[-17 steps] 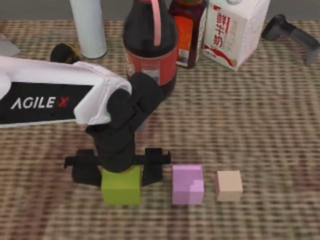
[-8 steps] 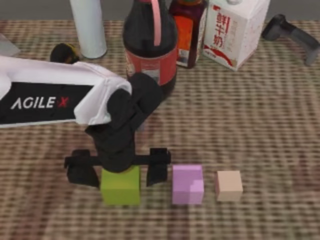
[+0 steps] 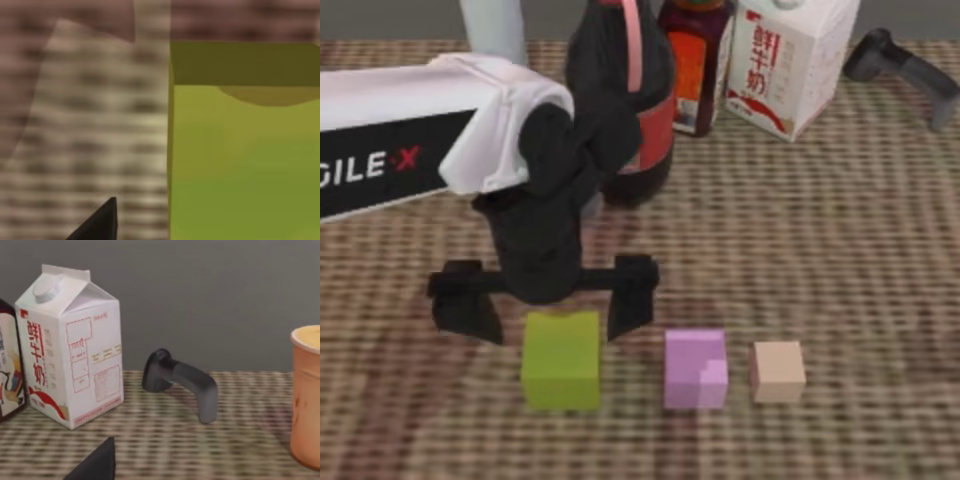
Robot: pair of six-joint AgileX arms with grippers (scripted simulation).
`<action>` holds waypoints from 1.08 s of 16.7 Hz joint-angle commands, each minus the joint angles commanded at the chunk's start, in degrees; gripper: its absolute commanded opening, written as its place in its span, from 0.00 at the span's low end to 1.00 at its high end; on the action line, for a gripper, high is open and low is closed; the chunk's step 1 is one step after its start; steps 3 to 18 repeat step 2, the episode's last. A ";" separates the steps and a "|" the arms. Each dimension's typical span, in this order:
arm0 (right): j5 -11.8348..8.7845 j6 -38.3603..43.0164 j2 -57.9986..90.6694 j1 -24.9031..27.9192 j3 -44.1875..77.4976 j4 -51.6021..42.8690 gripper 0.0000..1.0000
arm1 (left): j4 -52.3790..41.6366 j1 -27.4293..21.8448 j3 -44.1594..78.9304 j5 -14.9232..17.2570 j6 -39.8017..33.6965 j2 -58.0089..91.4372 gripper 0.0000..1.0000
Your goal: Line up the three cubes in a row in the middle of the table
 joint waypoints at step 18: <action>0.00 0.00 0.00 0.00 0.00 0.00 1.00 | -1.70 0.20 1.25 -0.02 0.09 -1.07 1.00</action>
